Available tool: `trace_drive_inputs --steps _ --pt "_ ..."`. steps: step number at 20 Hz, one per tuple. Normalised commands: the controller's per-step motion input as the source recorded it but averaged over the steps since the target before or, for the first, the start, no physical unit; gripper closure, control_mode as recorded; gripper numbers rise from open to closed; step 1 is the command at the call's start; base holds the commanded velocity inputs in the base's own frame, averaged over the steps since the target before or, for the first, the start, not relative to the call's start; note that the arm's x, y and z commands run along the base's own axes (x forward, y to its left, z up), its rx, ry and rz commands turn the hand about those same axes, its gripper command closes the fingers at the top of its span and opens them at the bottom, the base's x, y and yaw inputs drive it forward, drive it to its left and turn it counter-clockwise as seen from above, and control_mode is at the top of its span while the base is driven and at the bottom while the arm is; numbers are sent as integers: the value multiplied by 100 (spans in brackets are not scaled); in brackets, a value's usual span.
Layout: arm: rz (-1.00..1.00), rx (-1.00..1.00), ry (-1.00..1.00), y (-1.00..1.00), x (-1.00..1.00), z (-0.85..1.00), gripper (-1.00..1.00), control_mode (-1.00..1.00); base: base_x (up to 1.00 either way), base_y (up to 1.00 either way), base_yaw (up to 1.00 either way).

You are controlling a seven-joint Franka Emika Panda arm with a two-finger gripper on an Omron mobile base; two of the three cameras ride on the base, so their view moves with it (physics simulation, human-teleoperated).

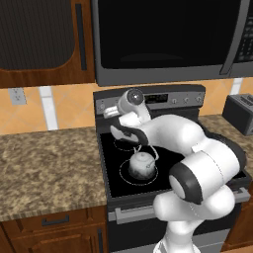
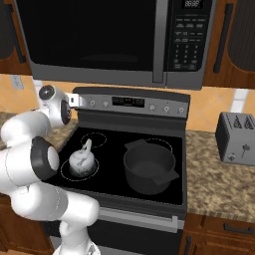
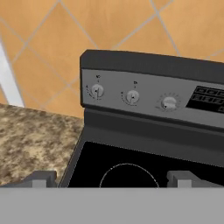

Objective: Pick the kettle from the counter and place it on a stove burner. Then turn the burner on.

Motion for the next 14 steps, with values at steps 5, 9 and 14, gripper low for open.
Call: trace_drive_inputs --steps 5,9,14 --pt "0 0 0 3 24 0 -100 -100 0 0 0" --pt "0 0 0 12 2 -2 -100 -100 0 0 0" --pt "0 0 0 22 29 -2 -100 -100 0 0 0"
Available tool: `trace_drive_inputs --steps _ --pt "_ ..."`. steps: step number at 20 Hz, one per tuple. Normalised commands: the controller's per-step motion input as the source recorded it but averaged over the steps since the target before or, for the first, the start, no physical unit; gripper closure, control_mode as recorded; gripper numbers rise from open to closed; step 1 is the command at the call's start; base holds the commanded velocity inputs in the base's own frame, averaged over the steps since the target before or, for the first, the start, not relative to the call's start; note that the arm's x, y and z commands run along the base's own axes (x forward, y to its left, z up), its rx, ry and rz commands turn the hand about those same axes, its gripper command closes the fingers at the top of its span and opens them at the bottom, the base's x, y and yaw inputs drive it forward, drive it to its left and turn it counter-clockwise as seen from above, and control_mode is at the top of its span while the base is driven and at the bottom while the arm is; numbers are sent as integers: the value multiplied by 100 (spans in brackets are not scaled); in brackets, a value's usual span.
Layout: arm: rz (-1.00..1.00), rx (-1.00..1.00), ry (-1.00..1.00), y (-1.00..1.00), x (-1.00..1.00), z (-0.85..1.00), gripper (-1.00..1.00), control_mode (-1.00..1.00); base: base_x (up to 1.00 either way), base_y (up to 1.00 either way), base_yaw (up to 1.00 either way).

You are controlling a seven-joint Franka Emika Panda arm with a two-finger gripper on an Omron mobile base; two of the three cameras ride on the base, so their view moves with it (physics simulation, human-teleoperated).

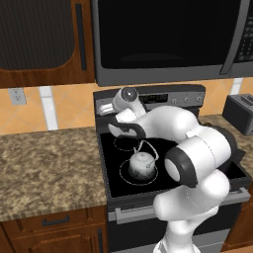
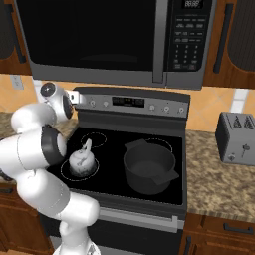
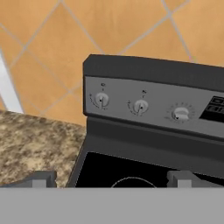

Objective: Pick the kettle from the counter and place it on a stove burner. Then turn the burner on.

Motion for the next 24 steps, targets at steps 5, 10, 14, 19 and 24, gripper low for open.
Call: trace_drive_inputs --steps 5,10,14,19,24 --pt "0 0 0 5 28 -17 -100 -100 0 0 0" --pt "0 0 -4 0 19 -3 -100 -100 0 0 0" --pt "0 0 -5 0 20 -13 -100 -100 0 0 0" --pt "0 0 -5 0 10 -3 -100 -100 0 0 0" --pt "0 0 -5 0 18 -9 -100 -100 0 0 0"
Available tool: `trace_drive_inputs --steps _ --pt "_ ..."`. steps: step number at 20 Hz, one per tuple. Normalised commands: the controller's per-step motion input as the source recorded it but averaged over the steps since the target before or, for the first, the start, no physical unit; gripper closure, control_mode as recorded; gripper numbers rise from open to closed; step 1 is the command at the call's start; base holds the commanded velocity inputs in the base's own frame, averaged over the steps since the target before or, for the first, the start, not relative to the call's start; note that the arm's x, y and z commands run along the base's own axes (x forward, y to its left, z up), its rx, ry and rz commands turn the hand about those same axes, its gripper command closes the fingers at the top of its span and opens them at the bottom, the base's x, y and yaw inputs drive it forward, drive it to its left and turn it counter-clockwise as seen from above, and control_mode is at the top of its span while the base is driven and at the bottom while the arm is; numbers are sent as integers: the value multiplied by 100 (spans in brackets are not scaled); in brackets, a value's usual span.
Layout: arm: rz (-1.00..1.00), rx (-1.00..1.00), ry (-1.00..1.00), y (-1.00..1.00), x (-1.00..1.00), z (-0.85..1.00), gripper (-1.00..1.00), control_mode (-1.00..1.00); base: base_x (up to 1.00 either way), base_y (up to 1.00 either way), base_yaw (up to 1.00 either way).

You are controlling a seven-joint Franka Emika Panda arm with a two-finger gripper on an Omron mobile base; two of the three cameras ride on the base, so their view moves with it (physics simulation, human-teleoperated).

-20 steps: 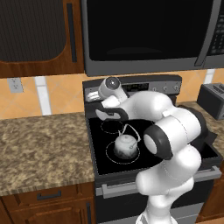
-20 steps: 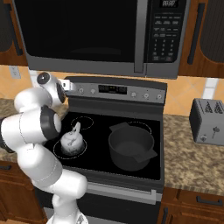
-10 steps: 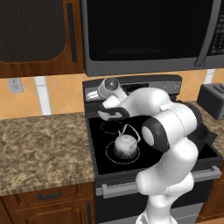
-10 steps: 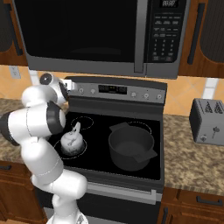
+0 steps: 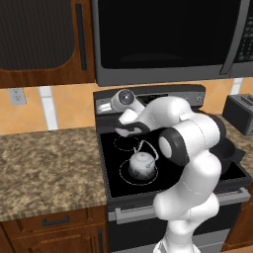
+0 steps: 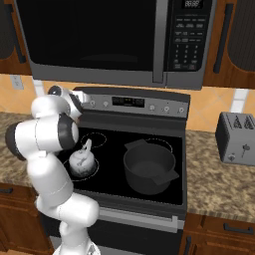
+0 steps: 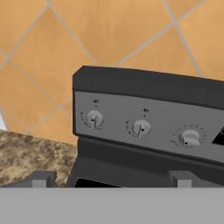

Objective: Pick the kettle from the counter and place it on a stove burner. Then turn the burner on.

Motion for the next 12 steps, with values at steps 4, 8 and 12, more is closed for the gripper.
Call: trace_drive_inputs --steps 4,8,12 --pt "0 0 -2 0 21 -11 -100 -100 0 0 0" --pt "0 0 -5 0 17 0 -100 -100 0 0 0" --pt "0 0 -7 0 20 0 -100 -100 0 0 0"
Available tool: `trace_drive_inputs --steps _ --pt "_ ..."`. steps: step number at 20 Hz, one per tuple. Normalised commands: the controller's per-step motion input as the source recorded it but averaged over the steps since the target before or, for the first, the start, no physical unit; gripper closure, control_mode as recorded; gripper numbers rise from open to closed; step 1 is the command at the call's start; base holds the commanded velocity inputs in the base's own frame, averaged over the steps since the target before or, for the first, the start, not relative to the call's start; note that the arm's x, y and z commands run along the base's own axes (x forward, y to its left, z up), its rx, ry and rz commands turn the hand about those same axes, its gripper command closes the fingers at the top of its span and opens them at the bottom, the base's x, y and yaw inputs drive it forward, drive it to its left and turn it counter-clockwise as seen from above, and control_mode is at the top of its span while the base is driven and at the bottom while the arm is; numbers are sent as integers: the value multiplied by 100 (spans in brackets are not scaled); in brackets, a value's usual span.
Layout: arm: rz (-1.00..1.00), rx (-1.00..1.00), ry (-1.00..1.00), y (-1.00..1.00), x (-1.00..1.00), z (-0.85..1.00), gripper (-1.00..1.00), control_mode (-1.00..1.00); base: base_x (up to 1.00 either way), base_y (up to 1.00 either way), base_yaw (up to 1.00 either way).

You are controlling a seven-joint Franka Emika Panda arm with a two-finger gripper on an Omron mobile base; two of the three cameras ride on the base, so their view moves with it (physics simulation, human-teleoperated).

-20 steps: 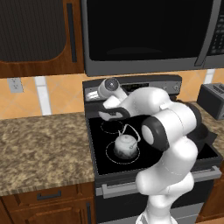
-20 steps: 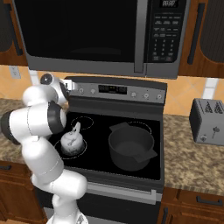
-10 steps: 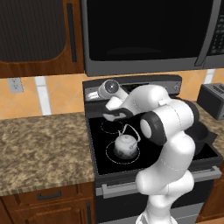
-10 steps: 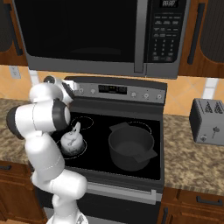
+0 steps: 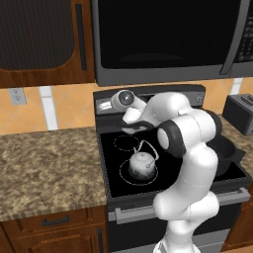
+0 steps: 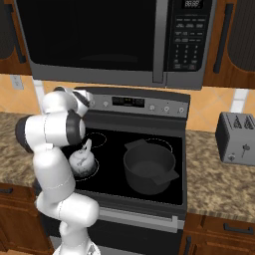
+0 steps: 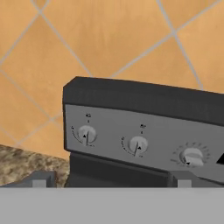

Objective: Pick the kettle from the counter and place it on a stove burner. Then turn the burner on.

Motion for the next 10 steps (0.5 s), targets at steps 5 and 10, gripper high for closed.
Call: trace_drive_inputs --steps 5,10 --pt "0 0 -7 0 17 0 -100 -100 0 0 0" --pt "0 0 -9 1 6 0 -100 -100 0 0 0"
